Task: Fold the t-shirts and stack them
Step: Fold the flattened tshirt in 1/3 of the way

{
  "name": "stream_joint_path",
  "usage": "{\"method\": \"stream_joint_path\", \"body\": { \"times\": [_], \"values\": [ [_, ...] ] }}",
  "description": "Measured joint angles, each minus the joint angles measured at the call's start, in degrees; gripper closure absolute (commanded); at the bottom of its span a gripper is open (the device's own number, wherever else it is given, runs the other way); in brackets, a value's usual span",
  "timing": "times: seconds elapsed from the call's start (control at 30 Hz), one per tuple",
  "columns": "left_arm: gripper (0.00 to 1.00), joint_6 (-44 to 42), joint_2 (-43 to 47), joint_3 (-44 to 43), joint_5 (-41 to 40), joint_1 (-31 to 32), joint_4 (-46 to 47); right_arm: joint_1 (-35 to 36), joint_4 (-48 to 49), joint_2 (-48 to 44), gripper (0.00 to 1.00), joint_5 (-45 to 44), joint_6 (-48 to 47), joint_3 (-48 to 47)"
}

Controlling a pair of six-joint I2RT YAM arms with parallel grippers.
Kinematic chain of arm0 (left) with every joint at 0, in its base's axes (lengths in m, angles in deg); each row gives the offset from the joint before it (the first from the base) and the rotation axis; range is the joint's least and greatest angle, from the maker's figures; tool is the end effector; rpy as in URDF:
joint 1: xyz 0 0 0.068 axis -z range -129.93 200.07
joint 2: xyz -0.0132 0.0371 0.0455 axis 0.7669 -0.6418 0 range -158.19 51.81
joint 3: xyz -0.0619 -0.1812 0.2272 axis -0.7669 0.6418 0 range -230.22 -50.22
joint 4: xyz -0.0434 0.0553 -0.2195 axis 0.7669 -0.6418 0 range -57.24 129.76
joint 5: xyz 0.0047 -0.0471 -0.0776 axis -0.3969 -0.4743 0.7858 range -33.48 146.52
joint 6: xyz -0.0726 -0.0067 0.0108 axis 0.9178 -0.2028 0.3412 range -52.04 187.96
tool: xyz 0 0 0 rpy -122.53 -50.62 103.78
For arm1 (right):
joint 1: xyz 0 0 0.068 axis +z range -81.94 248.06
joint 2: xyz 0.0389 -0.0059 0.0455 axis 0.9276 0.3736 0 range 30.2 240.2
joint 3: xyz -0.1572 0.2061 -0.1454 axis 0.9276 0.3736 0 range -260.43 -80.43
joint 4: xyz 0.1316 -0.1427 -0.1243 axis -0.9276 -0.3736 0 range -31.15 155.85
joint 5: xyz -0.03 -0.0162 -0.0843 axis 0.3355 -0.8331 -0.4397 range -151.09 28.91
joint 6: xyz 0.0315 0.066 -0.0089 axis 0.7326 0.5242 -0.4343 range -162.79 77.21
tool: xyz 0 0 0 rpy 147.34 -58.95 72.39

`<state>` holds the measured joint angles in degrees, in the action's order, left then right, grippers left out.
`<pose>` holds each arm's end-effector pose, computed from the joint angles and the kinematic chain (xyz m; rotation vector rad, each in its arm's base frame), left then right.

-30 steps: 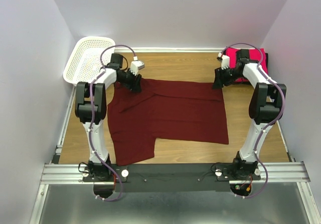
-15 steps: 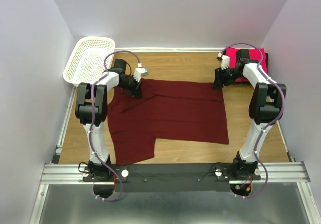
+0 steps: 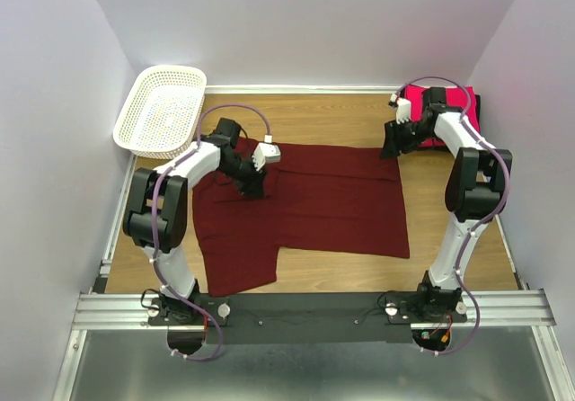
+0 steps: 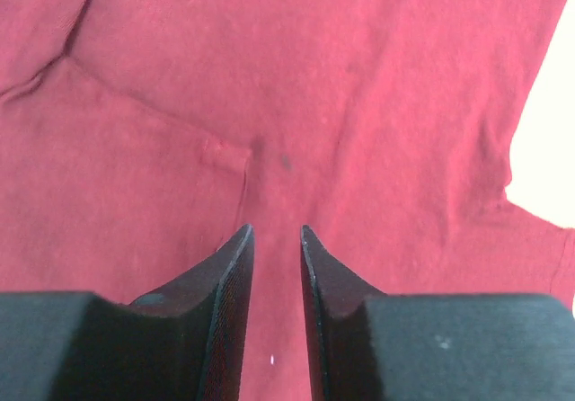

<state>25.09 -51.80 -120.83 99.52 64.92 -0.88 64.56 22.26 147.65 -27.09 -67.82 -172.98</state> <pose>0.3099 -0.1255 0.2152 1.3584 2.1654 -0.8866 0.4177 0.0089 0.2190 -0.6258 2.4934 0.6402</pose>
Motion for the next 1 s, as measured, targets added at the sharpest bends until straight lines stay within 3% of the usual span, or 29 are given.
{"method": "stream_joint_path", "body": {
  "times": [0.17,0.43,0.77,1.0],
  "values": [
    [0.65,-0.8,4.5,0.5,-0.5,-4.3,-1.3,3.0,-0.2,0.0,0.52,-0.3,0.7,-0.2],
    [0.64,2.7,6.4,1.8,-2.4,-22.4,0.1,17.6,0.6,1.9,0.53,-0.2,8.2,-6.6],
    [0.60,9.0,3.7,3.5,-3.0,-30.8,0.6,35.6,5.4,12.7,0.49,-1.6,21.4,-16.4],
    [0.55,15.5,-1.0,-7.6,-3.0,-29.3,4.9,39.2,6.6,19.9,0.49,-2.2,25.7,-22.1]
  ]
}}
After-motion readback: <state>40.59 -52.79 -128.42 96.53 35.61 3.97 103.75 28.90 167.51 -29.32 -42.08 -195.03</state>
